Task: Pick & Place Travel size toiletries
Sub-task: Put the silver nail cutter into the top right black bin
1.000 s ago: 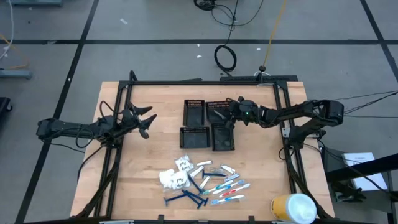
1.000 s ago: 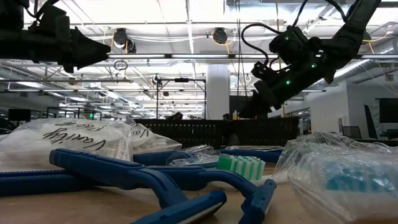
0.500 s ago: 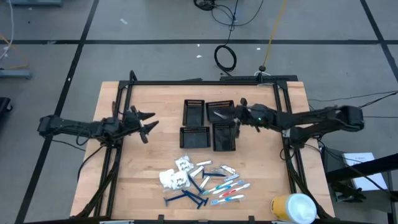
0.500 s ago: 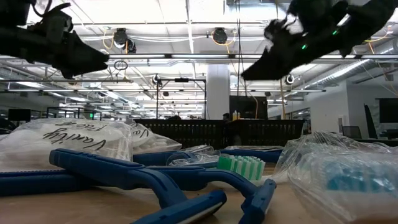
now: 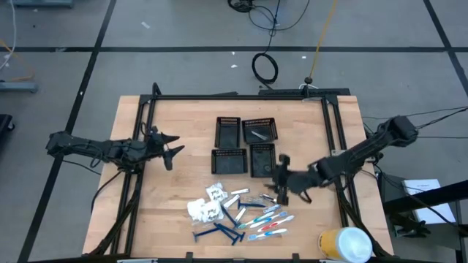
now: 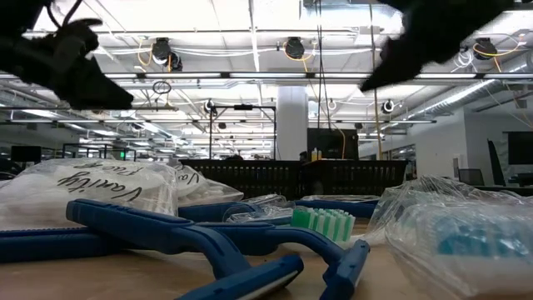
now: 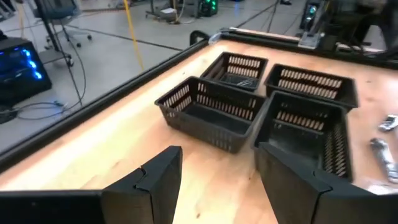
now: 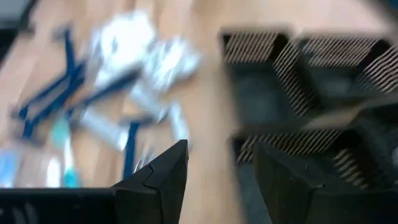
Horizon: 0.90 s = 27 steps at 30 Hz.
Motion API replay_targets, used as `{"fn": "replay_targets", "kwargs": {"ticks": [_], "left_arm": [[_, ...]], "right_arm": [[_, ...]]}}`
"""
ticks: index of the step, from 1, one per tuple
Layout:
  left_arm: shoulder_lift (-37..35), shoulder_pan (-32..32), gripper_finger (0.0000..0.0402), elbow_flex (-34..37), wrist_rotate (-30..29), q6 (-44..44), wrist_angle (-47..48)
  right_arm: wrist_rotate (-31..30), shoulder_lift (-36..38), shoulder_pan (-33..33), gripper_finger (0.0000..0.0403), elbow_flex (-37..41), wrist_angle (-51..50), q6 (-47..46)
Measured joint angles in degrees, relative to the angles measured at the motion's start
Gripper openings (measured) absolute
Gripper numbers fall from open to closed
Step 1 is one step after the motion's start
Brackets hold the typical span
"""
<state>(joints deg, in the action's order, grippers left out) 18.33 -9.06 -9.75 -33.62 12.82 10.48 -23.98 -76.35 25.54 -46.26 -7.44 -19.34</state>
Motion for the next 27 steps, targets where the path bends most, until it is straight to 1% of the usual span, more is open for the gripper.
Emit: {"fn": "replay_targets", "kwargs": {"ticks": [4, 7, 14, 16, 20, 24, 27], "left_arm": [[0.00, -0.04, 0.0209, 5.84, -0.43, -0.47, -10.00], [-0.01, -0.04, 0.0209, 8.32, -0.48, -0.42, -14.42], [0.02, -0.04, 0.0209, 8.78, -0.40, -0.50, -15.11], [0.04, -0.04, 0.0209, 8.78, -0.40, -0.54, -15.11], [0.04, -0.04, 0.0209, 8.78, -0.42, -1.83, -15.09], [0.04, -0.04, 0.0209, 8.78, -0.42, -4.16, -15.06], [0.04, -0.04, 0.0209, 8.78, -0.42, -4.16, -15.04]], "right_arm": [[6.90, -5.34, 3.86, 0.0171, 0.03, -2.62, -2.74], [9.62, -8.00, 5.84, 0.0166, 0.02, -2.61, -3.50], [13.81, -11.77, 6.66, 0.0156, 0.02, -3.00, -10.87], [13.82, -12.51, 7.03, 0.0155, 0.46, -3.26, -12.76], [16.70, -13.52, 7.76, 0.0155, 1.83, -3.80, -15.67], [16.67, -13.54, 8.70, 0.0155, 3.28, -3.77, -17.49], [16.46, -13.42, 9.04, 0.0154, 4.19, -3.30, -18.14]]}}
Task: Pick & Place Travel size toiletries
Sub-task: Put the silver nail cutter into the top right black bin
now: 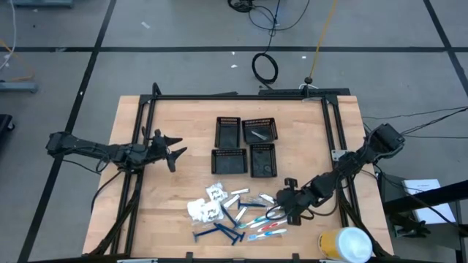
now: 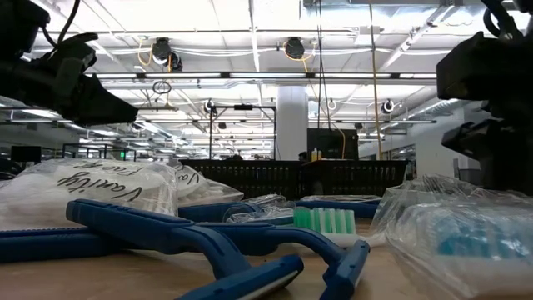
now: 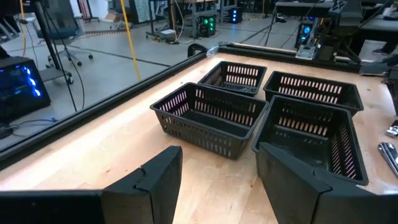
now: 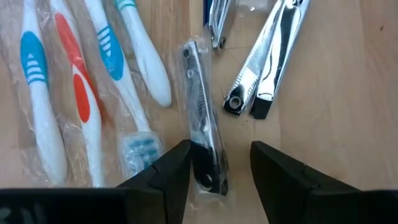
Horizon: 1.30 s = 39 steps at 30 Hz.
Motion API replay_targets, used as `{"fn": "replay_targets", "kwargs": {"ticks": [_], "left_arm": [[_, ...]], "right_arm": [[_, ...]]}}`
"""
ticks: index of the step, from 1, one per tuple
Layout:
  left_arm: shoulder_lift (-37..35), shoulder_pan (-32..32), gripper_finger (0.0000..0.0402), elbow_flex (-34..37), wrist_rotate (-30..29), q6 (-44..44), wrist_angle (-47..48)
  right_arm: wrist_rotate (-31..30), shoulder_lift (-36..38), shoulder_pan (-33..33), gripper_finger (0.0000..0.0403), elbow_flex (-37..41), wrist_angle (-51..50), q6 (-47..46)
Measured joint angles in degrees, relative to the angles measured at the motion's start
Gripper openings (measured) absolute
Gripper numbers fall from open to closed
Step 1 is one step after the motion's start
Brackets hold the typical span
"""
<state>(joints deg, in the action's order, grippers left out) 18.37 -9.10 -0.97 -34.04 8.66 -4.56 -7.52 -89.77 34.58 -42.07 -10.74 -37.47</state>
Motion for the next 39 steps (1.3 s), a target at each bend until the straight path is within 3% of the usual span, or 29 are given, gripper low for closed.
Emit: {"fn": "replay_targets", "kwargs": {"ticks": [6, 14, 25, 39], "left_arm": [[0.00, 0.00, 0.0209, 0.00, 0.00, 0.05, 0.00], [0.00, 0.00, 0.0209, 0.00, 0.00, 0.05, 0.00], [0.00, 0.00, 0.0209, 0.00, 0.02, 0.07, 0.02], [-0.02, 0.00, 0.0209, 0.00, 0.02, 0.13, 0.02]], "right_arm": [[-0.79, 0.08, -0.01, 0.0132, 0.99, 0.13, 0.41], [-0.38, 0.85, -0.12, 0.0042, 1.12, -0.22, -0.87], [-0.31, 8.45, -0.08, 0.0044, 1.34, 0.09, -2.38], [-13.52, 13.98, -2.58, 0.0044, 1.24, 10.29, 8.15]]}}
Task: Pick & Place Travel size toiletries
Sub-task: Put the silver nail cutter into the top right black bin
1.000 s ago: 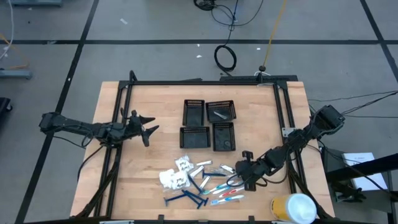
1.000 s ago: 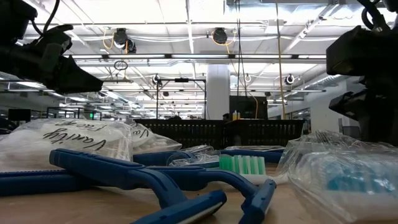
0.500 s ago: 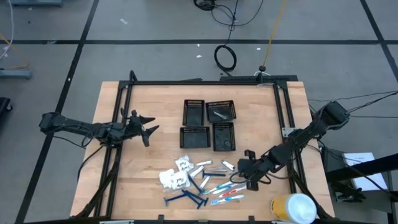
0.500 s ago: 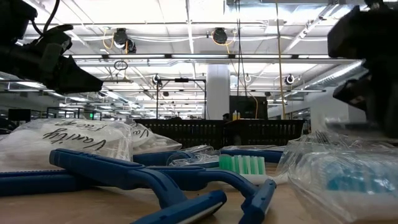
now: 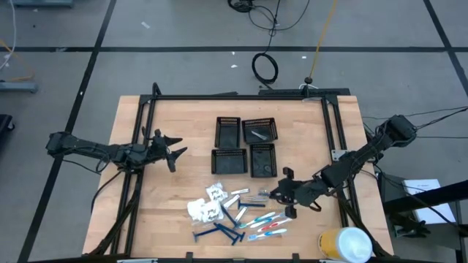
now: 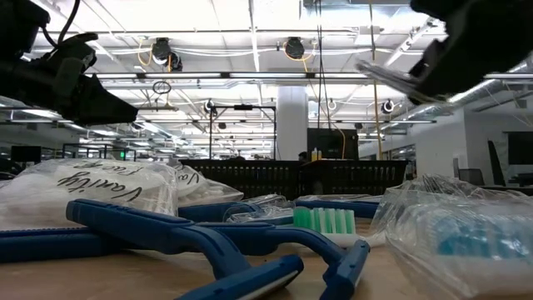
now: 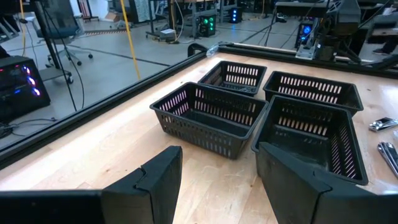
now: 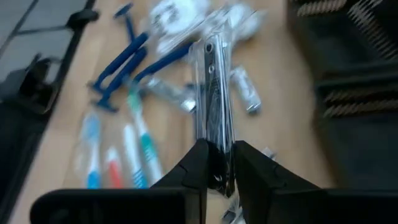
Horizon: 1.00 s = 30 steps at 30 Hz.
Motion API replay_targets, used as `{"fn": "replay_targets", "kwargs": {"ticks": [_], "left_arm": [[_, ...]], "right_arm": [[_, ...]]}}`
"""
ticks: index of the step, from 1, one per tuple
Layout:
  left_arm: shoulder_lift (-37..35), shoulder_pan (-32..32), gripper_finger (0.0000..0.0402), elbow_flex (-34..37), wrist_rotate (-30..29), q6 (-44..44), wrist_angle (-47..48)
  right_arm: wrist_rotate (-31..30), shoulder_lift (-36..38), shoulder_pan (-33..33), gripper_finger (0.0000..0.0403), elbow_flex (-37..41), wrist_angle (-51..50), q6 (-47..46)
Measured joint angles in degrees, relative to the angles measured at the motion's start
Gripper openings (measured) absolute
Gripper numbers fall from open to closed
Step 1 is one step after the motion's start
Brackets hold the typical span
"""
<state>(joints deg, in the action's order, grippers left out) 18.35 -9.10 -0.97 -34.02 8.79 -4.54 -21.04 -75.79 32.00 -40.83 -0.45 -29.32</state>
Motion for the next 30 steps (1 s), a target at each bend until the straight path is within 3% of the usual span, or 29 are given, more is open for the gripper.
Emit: {"fn": "replay_targets", "kwargs": {"ticks": [7, 22, 30], "left_arm": [[0.00, 0.02, 0.0209, 0.00, 0.00, 0.01, 0.00], [0.00, 0.00, 0.0209, 0.00, 0.00, 0.01, 0.00], [0.00, 0.00, 0.0209, 0.00, 0.00, 0.00, 0.00]], "right_arm": [[0.37, 0.00, -6.89, 0.0044, -0.01, 2.70, 6.27], [15.19, 0.02, -24.66, 0.0044, -0.03, 6.27, 19.12], [18.36, 0.02, -35.24, 0.0045, -0.03, 6.30, 27.94]]}}
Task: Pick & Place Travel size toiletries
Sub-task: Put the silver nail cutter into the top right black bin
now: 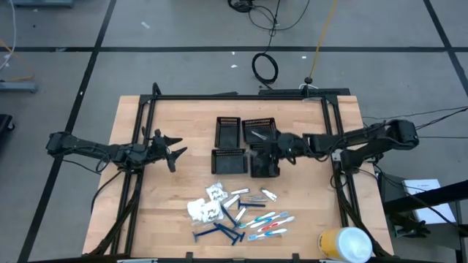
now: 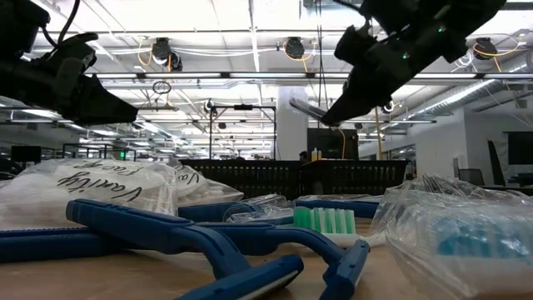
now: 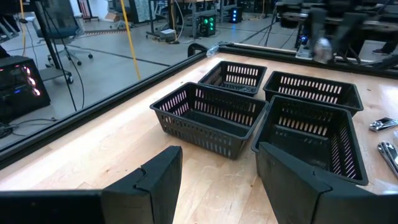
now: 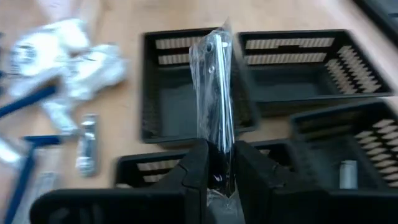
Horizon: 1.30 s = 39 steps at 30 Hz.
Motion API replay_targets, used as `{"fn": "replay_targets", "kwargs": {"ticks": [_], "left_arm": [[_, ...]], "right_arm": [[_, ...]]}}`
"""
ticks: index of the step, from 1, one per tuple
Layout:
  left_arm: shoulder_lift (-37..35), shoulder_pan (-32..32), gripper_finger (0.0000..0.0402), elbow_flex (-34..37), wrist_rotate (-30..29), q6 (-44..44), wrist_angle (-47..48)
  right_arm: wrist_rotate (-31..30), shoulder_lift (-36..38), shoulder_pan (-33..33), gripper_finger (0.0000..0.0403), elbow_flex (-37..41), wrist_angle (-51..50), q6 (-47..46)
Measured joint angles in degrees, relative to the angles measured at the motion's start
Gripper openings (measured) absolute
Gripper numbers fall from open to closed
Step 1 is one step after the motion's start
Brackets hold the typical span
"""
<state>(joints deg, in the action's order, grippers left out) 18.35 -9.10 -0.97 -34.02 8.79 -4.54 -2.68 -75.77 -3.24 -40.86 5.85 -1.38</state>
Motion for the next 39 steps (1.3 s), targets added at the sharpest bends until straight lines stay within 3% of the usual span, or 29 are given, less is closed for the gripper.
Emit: {"fn": "replay_targets", "kwargs": {"ticks": [8, 15, 33, 39], "left_arm": [[0.00, 0.00, 0.0209, 0.00, 0.00, 0.01, 0.00], [0.00, 0.00, 0.0209, 0.00, 0.00, 0.01, 0.00], [0.00, 0.01, 0.0209, 0.00, 0.00, 0.00, -0.02], [0.02, 0.00, 0.0209, 0.00, 0.00, -0.01, 0.00]], "right_arm": [[-0.07, 0.00, -11.85, 0.0045, 0.00, -0.02, 5.64], [-0.09, -1.33, -21.24, 0.0045, -0.02, -0.29, 3.62], [2.97, -8.24, -22.17, 0.0046, -0.04, 2.53, -0.77], [2.97, -8.28, -22.17, 0.0079, -0.04, 2.51, -0.97]]}}
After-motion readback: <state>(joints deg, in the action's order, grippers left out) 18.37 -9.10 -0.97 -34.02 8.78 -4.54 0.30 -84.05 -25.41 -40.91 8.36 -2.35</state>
